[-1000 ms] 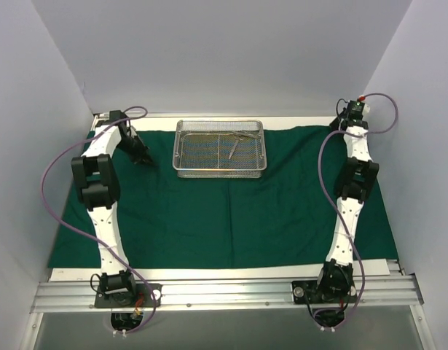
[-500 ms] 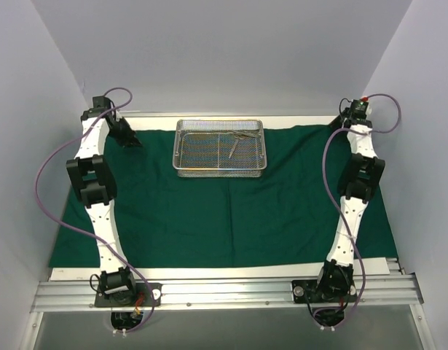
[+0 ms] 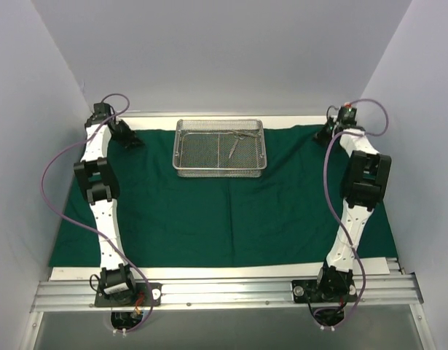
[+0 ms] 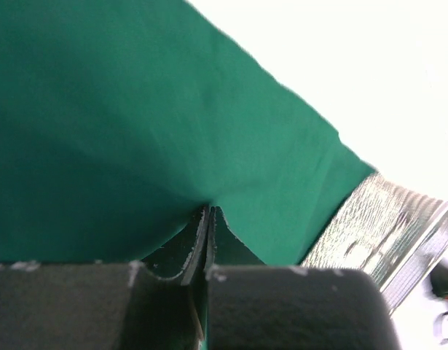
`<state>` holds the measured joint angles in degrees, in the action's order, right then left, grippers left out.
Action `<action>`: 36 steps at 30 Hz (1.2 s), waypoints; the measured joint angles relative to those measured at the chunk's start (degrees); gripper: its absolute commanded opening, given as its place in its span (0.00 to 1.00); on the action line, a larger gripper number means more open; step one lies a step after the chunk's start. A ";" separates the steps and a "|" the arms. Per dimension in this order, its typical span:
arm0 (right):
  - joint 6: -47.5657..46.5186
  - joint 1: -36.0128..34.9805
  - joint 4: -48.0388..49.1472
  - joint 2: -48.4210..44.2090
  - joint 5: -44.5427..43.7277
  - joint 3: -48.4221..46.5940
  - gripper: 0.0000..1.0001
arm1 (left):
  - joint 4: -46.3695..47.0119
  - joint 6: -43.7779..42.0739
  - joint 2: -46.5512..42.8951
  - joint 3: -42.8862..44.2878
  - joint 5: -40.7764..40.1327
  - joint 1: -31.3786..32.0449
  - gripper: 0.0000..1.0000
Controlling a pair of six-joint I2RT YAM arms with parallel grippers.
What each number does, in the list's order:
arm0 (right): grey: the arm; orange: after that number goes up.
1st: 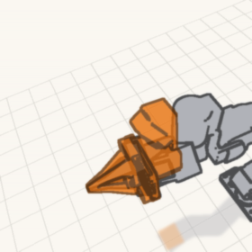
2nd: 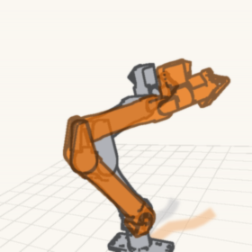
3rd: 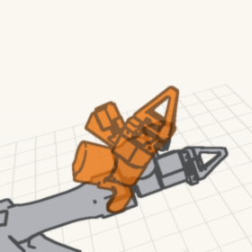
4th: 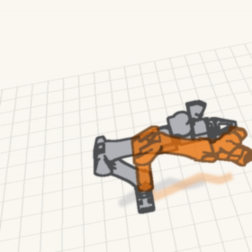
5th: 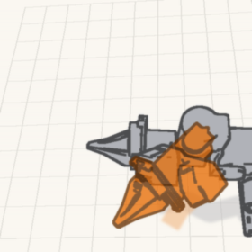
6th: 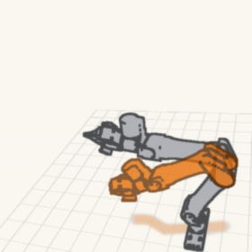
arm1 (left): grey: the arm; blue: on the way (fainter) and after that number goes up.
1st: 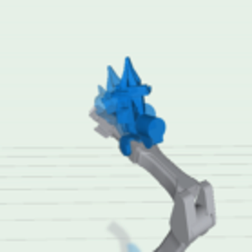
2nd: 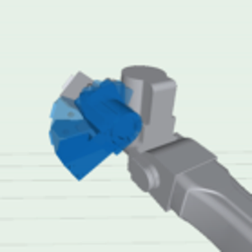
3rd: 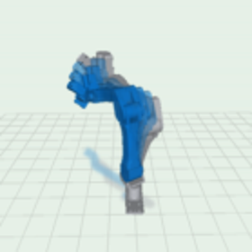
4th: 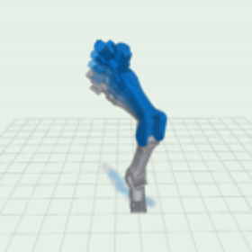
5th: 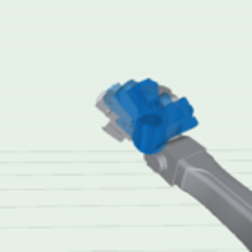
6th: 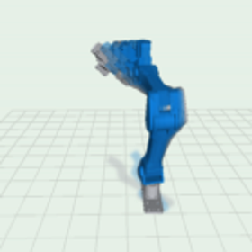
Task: Open and lay out the surgical kit
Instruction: Smooth out the surgical kit at the center of the board.
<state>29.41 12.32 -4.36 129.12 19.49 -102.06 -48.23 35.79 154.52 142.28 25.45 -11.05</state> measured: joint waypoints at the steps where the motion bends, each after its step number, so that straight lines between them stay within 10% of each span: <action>1: 0.22 0.02 0.09 0.02 0.20 2.34 0.00 | -0.15 0.33 1.09 2.19 -0.52 -0.28 0.02; 9: 1.42 7.41 -0.94 0.00 -0.50 7.85 0.00 | -0.90 4.22 5.09 8.28 1.09 -3.48 0.02; 17: -5.77 8.63 -12.52 7.15 -7.30 -8.68 0.03 | -1.51 3.85 5.03 8.85 1.51 -3.91 0.05; 22: -7.61 4.09 -17.68 4.15 -8.92 -9.38 0.22 | -7.15 1.09 0.17 5.14 -6.64 -2.73 0.11; 27: -7.23 -4.17 -19.43 -12.41 -8.02 6.43 0.24 | -10.75 -3.63 -12.59 -7.76 -15.63 -2.27 0.15; 36: -5.25 -4.90 -18.51 -32.96 -2.08 34.12 0.00 | -9.25 -8.63 -36.13 -43.21 -22.62 -3.48 0.09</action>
<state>24.16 7.42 -22.87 96.16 17.41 -67.94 -57.47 27.16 118.39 99.07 2.83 -14.52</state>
